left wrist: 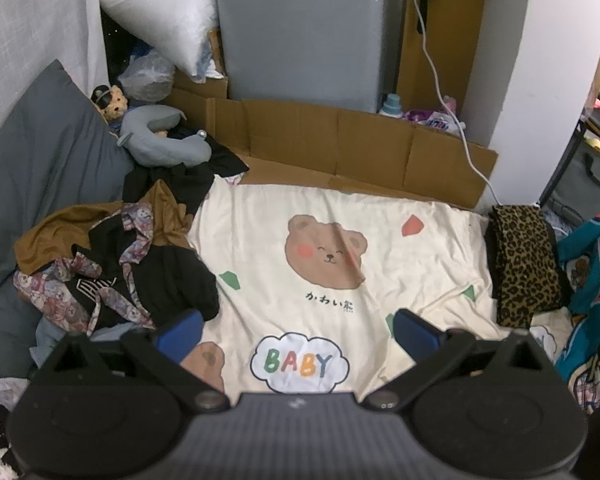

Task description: Fold clothes

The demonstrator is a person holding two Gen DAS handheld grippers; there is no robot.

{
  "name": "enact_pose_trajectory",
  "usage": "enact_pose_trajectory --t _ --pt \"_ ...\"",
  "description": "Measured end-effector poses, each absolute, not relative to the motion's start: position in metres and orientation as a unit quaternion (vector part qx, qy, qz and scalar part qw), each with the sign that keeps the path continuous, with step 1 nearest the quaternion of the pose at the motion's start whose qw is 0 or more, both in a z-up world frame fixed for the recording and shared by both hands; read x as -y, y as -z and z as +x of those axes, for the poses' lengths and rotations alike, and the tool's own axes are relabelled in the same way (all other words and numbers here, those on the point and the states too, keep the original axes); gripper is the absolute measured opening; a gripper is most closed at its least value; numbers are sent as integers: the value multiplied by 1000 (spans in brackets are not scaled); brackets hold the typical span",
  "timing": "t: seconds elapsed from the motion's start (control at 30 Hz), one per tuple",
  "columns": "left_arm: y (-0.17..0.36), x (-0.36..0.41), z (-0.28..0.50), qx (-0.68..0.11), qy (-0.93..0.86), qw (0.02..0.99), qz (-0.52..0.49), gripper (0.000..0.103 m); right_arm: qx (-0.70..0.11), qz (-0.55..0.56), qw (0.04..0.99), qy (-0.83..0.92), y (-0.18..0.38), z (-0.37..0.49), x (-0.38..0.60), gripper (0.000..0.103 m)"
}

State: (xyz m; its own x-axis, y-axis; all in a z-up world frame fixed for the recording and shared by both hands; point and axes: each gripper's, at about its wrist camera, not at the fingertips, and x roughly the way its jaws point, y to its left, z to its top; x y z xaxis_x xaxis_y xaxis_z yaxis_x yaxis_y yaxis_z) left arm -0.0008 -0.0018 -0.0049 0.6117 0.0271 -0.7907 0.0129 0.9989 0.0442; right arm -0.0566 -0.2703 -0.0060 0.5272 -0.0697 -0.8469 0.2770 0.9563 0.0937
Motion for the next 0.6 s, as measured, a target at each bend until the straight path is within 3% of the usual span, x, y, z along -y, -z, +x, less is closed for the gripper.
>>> enact_pose_trajectory --t 0.6 --pt "5 3 -1 -439 -8 898 23 102 -472 112 869 100 7 -60 269 103"
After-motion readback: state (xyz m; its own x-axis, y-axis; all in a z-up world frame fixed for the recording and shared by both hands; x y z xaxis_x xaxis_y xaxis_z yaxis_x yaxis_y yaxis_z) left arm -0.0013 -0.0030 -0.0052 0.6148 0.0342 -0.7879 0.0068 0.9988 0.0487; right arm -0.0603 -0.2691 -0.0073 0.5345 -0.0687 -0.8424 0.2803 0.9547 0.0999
